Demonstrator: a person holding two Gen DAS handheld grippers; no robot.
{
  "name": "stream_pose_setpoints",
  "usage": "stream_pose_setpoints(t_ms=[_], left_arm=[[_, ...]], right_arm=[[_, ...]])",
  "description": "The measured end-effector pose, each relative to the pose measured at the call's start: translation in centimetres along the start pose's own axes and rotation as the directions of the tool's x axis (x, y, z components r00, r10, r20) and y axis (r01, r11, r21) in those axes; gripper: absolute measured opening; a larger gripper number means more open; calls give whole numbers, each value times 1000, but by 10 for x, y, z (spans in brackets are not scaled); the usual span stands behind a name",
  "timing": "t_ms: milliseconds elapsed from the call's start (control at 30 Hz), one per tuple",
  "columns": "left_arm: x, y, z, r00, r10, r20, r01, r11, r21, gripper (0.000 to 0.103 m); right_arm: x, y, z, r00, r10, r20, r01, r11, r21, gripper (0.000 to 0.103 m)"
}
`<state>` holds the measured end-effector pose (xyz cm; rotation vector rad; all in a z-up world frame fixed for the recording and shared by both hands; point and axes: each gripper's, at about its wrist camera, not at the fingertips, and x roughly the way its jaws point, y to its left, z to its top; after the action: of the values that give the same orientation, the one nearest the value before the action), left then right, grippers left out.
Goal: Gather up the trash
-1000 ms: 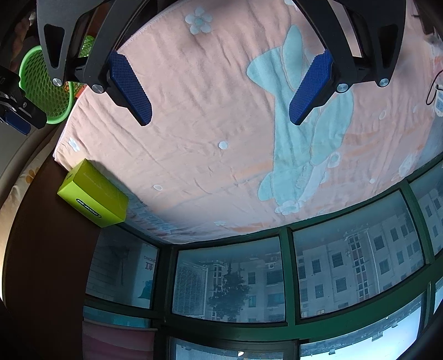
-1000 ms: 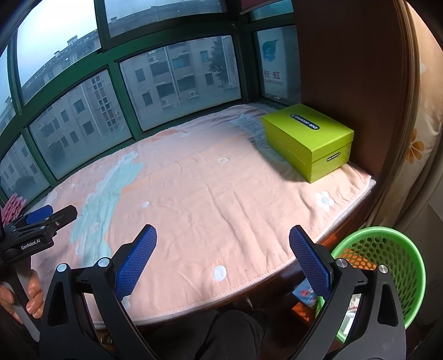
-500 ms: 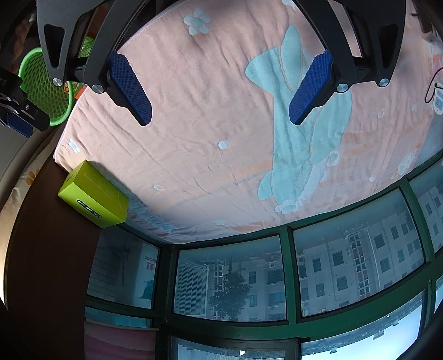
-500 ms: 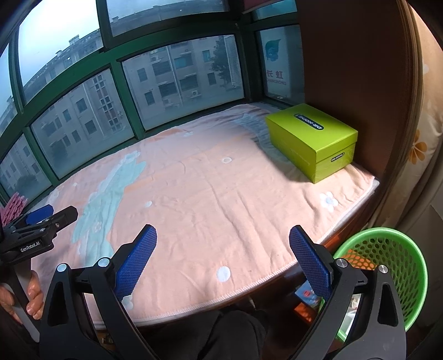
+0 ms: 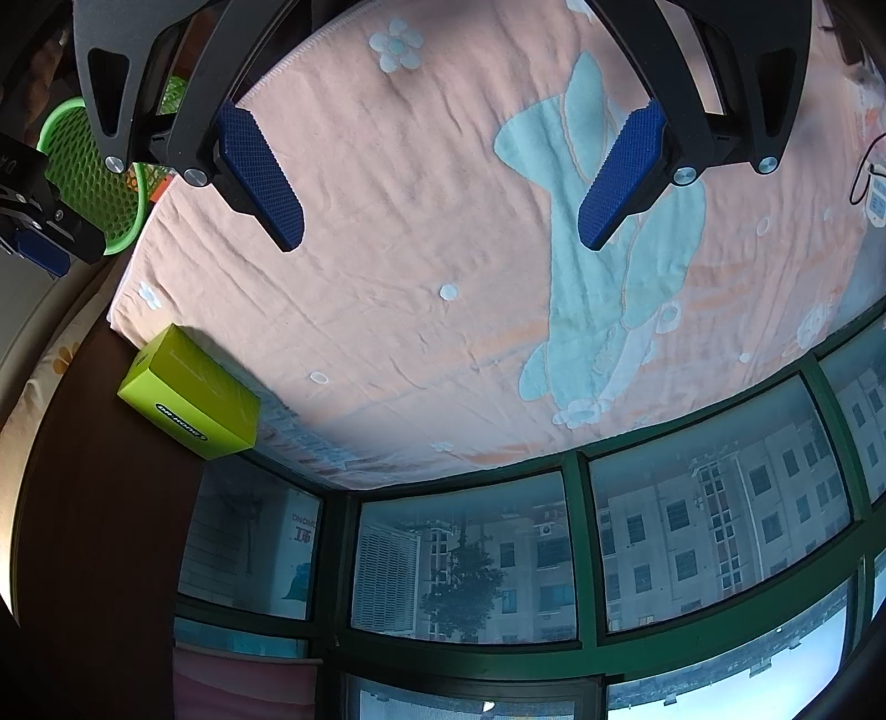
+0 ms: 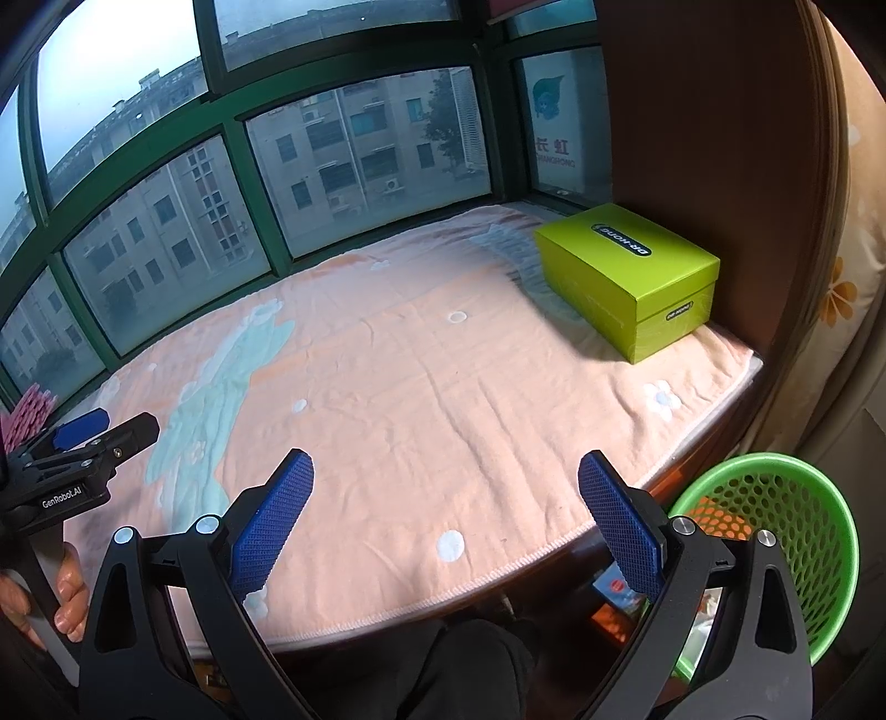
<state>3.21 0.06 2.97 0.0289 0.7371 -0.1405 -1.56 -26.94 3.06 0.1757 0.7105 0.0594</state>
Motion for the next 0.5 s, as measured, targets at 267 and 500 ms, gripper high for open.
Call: stream_pose_setpoints(t_ms=[267,500], left_arm=[[1,0,0,1000,1,1,-1,1000,3,96],[0,0,-1,1000,1,1,-1,1000,3,96]], right_arm=[[1,1,-2,1000,5,-2,-5,1000,1,96],[1,1,-2,1000,5,-1,-5,1000,1,96]])
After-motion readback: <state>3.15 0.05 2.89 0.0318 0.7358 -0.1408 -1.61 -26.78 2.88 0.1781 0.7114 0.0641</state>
